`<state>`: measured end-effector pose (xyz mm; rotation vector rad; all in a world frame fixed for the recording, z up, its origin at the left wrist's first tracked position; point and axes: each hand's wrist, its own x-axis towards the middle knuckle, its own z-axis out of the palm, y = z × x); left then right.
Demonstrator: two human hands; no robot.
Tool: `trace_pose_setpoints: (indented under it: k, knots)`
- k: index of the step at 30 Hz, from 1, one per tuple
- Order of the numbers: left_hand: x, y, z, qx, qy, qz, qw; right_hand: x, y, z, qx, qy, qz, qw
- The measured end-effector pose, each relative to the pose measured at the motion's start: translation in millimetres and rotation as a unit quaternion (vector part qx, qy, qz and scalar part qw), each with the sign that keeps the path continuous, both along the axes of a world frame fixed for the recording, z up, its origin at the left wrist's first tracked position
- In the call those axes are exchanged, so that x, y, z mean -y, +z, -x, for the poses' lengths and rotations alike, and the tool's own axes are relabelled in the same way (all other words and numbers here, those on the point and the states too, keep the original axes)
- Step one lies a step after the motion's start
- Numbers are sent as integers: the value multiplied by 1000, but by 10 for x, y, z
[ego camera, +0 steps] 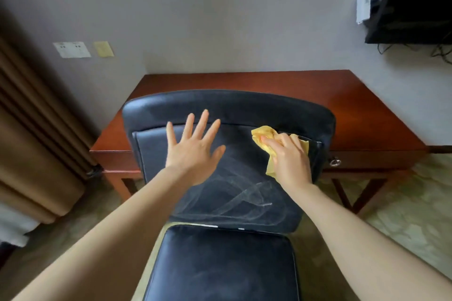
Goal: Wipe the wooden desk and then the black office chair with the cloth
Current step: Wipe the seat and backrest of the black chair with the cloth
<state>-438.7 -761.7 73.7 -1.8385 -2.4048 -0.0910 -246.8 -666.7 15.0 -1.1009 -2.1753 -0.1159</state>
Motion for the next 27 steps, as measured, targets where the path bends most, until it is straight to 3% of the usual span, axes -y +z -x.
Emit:
trace_pose_setpoints:
  k: [9, 14, 15, 18, 21, 27]
  knots:
    - [187, -101, -373, 60, -7, 133, 989, 132, 42, -7, 52, -22, 38, 998]
    - [117, -162, -306, 128, -21, 98, 987, 210, 11, -332, 286, 60, 118, 949]
    - [119, -179, -295, 143, -22, 90, 985, 203, 56, -405, 287, 66, 102, 950]
    - [147, -245, -282, 190, -9, 66, 980, 103, 274, -501, 177, 82, -13, 981]
    - [153, -296, -337, 244, 23, 44, 969, -219, 634, -444, 145, 97, -98, 980]
    - [-67, -319, -558, 254, 42, -43, 965, -732, 810, -564, 143, 153, -142, 967]
